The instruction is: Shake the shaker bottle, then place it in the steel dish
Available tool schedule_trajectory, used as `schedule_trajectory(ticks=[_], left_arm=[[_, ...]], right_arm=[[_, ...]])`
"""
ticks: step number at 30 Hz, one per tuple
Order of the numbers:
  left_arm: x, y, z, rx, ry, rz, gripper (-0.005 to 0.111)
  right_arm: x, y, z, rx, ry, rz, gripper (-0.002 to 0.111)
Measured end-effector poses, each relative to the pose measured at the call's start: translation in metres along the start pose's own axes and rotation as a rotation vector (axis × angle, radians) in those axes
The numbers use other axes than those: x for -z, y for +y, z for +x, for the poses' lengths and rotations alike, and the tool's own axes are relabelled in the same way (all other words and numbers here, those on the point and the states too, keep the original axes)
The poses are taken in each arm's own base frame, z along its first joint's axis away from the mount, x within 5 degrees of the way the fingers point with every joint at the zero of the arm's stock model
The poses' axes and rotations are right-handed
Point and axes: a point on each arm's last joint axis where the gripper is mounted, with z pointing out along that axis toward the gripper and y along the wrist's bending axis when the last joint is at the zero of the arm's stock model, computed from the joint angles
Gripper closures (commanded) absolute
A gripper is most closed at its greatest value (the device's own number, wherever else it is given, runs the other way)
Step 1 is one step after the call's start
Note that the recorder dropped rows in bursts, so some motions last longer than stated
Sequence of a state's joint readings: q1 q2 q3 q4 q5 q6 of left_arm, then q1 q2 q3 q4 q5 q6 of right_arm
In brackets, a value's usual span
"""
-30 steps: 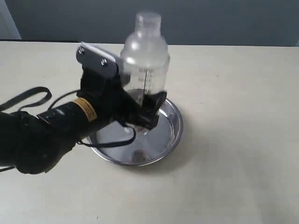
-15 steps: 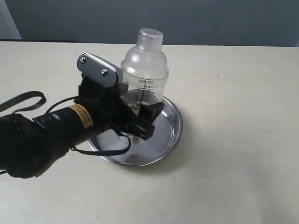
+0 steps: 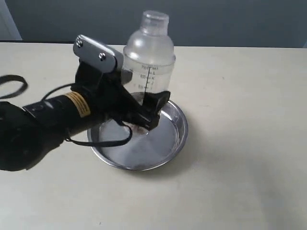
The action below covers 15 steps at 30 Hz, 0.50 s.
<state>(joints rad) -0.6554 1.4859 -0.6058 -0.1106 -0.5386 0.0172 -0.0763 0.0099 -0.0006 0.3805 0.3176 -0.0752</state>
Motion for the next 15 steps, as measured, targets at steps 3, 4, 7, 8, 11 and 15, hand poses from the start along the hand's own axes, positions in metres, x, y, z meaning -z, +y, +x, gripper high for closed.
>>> schedule_trajectory(ticks=[3,4,7,8,11,15], left_arm=[[0.018,-0.003,-0.039,-0.015,-0.176,0.023,0.106],[0.021,-0.004,-0.044,-0.016,-0.216,0.025,0.106],[0.011,0.002,-0.021,-0.011,-0.232,-0.013,0.106],[0.004,0.005,-0.002,-0.001,-0.190,-0.032,0.106],[-0.007,0.011,0.045,0.018,-0.072,-0.055,0.106],[-0.016,0.009,0.056,0.005,-0.125,-0.025,0.106]], right_arm=[[0.000,0.000,0.000,0.000,0.000,0.000,0.109],[0.000,0.000,0.000,0.000,0.000,0.000,0.109],[0.000,0.000,0.000,0.000,0.000,0.000,0.109],[0.000,0.000,0.000,0.000,0.000,0.000,0.109],[0.000,0.000,0.000,0.000,0.000,0.000,0.109],[0.000,0.000,0.000,0.000,0.000,0.000,0.109]])
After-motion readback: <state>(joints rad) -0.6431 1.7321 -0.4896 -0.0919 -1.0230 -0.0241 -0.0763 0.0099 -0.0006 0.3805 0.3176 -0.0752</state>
